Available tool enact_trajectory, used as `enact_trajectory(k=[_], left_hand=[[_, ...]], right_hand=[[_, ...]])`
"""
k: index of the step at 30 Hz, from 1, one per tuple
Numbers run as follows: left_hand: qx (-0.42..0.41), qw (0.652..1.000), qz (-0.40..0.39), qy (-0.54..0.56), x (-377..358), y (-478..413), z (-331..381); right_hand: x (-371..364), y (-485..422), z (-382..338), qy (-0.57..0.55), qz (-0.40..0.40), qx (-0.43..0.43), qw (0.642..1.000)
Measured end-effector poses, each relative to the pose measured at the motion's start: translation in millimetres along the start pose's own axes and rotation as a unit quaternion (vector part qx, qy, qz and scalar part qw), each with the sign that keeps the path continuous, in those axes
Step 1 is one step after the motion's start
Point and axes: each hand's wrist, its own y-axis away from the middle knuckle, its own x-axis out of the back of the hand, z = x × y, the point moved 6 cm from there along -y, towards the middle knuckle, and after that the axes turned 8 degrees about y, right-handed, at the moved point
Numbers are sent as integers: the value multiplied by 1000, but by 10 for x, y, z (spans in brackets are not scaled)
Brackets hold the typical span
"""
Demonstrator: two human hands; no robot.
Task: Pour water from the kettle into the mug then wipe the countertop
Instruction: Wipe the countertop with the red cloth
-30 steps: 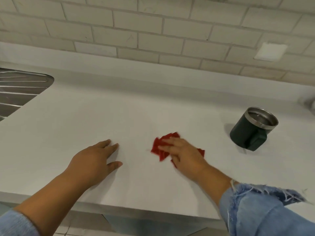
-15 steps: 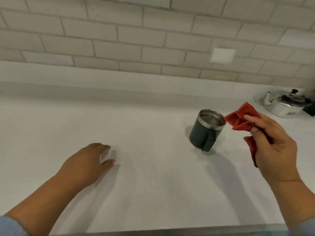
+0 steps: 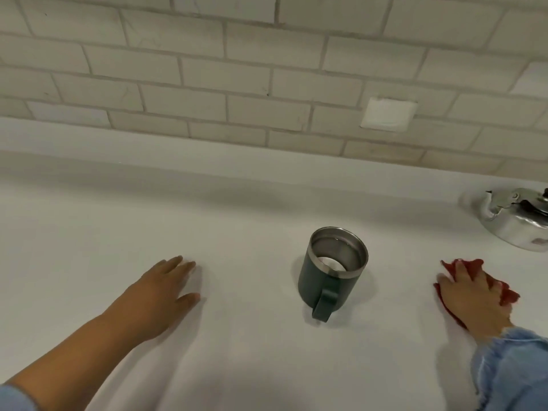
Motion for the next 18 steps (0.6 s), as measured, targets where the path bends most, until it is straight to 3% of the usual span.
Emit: enact_trajectory(k=[3, 5, 7, 9, 11, 12, 14, 16, 18], left_hand=[[9, 1000, 3, -14, -45, -191, 48], [20, 999, -2, -31, -76, -300, 71], [36, 998, -10, -52, -103, -367, 90], [44, 996, -21, -74, -103, -398, 112], [48, 995, -28, -79, -67, -404, 128], [47, 995, -30, -79, -48, -402, 133], [42, 996, -28, -75, -29, -396, 132], [40, 996, -22, -72, -32, -394, 121], [36, 996, -18, -73, -37, -397, 117]], right_hand=[[82, -104, -913, 32, -10, 137, 990], [17, -79, -1550, 66, -13, 271, 960], [-98, 108, -2198, 112, -56, 426, 896], [-256, 330, -2737, 161, -86, 568, 802], [-434, 366, -2964, 184, -106, 662, 719], [-449, 304, -2988, 169, -95, 685, 702], [-254, 18, -2852, 63, -70, 667, 739], [-50, -479, -2601, -14, -45, 566, 823], [55, -918, -2415, -3, -25, 450, 893]])
